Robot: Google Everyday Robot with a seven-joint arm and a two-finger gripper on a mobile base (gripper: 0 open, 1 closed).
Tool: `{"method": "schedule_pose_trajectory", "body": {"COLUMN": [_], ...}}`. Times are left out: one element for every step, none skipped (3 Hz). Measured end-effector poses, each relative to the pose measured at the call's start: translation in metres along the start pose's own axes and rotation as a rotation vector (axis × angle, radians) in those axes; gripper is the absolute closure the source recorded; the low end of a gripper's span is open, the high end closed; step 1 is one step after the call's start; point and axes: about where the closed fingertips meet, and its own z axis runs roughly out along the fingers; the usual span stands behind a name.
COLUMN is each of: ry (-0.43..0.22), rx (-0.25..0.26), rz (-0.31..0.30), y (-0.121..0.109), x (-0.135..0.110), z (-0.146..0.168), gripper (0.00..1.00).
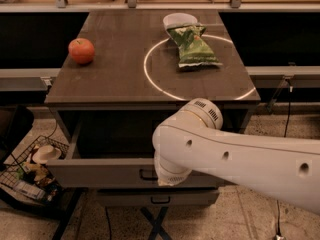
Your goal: Open top drawer
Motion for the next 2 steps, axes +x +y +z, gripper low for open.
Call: {"method": "schedule_pose_trajectory", "body": {"ry": [0.037, 0.072], "rx": [0.031, 0.058], "rz": [-0.012, -0.023], "y": [-0.006, -0.015], "x": [0.007, 0.017], "z": [-0.037, -0.073], "gripper": [1.00, 1.00]}}
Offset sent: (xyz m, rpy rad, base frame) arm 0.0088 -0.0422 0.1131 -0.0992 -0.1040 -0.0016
